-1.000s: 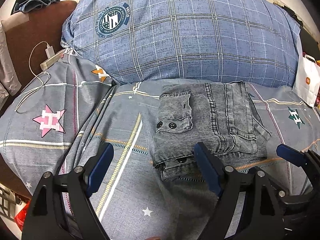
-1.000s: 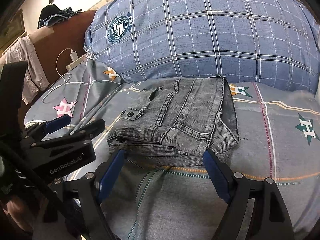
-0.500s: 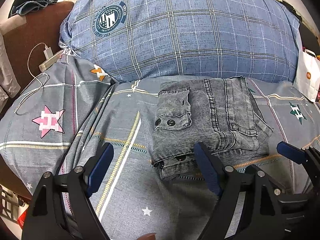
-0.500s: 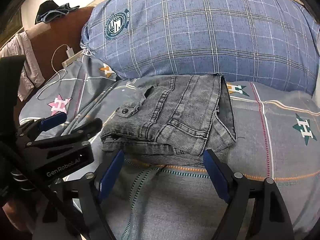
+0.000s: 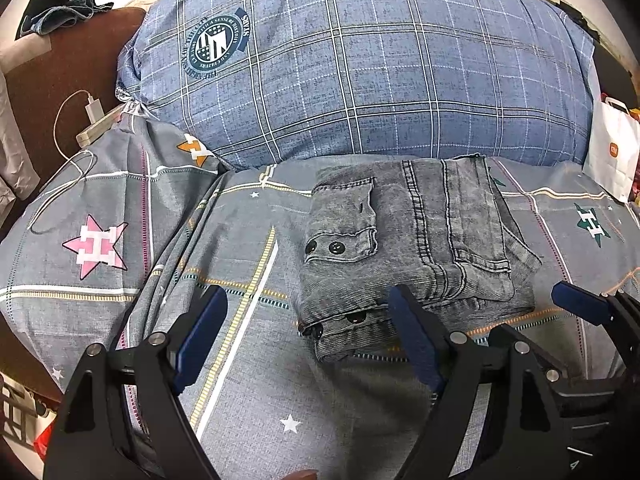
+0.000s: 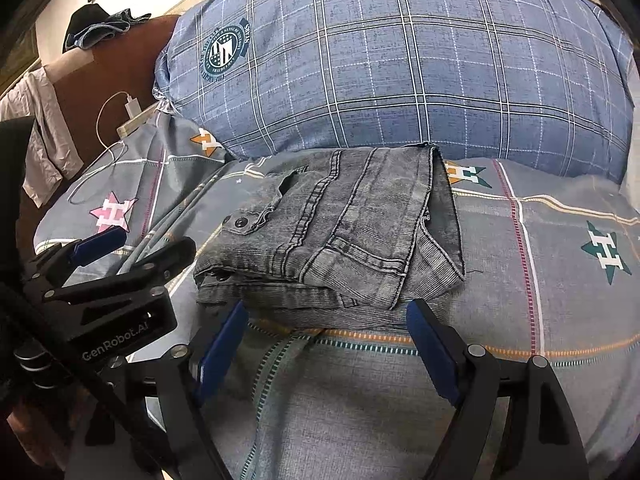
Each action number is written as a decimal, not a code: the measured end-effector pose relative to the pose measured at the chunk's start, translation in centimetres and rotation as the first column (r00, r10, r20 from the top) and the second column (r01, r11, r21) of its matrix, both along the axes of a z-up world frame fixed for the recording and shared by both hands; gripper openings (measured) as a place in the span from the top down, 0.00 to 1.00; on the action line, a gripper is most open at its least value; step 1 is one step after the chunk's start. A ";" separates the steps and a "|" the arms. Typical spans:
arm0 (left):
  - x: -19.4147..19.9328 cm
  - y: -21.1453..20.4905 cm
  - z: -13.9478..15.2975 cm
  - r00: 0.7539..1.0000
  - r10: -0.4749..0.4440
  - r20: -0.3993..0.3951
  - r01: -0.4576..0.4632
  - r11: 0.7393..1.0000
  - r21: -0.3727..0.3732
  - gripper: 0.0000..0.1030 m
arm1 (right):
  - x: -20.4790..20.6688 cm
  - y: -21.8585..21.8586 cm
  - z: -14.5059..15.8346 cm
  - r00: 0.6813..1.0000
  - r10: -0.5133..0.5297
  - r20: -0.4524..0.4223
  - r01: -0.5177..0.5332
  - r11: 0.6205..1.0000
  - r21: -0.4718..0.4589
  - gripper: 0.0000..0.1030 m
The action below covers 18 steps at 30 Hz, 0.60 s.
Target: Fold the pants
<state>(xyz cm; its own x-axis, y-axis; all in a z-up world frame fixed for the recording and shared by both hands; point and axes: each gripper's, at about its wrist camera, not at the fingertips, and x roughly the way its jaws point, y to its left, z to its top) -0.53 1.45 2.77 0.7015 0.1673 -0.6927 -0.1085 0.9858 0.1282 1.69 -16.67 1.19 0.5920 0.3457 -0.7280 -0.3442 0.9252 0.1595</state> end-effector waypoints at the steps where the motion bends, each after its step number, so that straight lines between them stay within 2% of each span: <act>1: 0.0 -0.1 0.0 1.000 0.000 0.000 0.000 1.000 0.002 0.19 | 0.0 0.0 0.0 1.000 0.000 -0.001 0.000 1.000 0.000 0.20; 13: -0.1 -0.2 -0.1 1.000 -0.007 0.011 0.007 1.000 0.009 0.19 | 0.1 -0.2 -0.1 1.000 -0.008 -0.004 0.008 1.000 -0.004 0.20; 18: 0.4 0.0 -0.9 1.000 0.002 -0.012 -0.002 1.000 0.012 0.19 | 0.4 -0.4 -0.5 1.000 -0.015 -0.019 0.015 1.000 -0.002 0.20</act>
<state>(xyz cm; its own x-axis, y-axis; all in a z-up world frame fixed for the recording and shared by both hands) -0.14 1.44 1.86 0.6925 0.1774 -0.6993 -0.1091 0.9839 0.1415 2.12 -17.03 0.71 0.5830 0.3357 -0.7399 -0.3269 0.9306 0.1647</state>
